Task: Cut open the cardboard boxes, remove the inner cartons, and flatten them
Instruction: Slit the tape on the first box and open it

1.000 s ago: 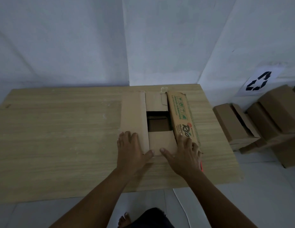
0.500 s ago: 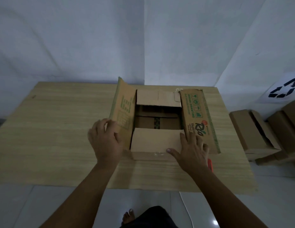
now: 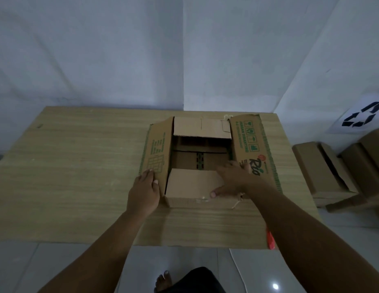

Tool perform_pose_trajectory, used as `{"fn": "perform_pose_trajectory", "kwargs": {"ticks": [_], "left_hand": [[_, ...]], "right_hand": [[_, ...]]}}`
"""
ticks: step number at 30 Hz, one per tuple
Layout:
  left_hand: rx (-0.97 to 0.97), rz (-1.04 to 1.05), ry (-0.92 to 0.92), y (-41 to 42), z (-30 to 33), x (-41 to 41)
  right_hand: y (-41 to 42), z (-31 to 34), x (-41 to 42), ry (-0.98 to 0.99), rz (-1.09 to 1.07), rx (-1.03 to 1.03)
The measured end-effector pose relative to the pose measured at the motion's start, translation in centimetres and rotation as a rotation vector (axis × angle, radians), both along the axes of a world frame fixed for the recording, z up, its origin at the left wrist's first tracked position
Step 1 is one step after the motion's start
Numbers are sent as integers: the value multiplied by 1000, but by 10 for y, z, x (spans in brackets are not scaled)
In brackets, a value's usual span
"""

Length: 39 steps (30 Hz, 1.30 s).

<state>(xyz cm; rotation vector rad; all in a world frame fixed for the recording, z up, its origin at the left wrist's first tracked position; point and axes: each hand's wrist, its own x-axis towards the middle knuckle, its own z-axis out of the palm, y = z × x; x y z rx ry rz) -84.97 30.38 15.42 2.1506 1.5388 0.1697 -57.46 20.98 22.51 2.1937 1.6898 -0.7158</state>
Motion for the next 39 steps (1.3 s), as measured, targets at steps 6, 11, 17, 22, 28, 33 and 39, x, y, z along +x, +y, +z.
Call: {"fn": "perform_pose_trajectory", "kwargs": {"ticks": [6,11,17,22,28,33,39], "left_hand": [[114,4,42,2,11,-1],[258,-68,-89,0,17,-2],[137,-87,-93,4,19,2],[159,-124,-58,3,18,7],[188,-153,-72,12,24,15],[214,-229,-36,26,27,32],[281,-202,150,44,21,50]], "right_hand": [[-20,27,-19,-161,-54,433],[-64,40,-34,-118,-67,717],[-83,30,-56,-14,-58,168],[-66,-12,-77,-10,-31,59],[-53,-9,-79,2,-31,-21],[-29,33,-62,313,-269,89],[45,33,-20,-151,-294,617]]}}
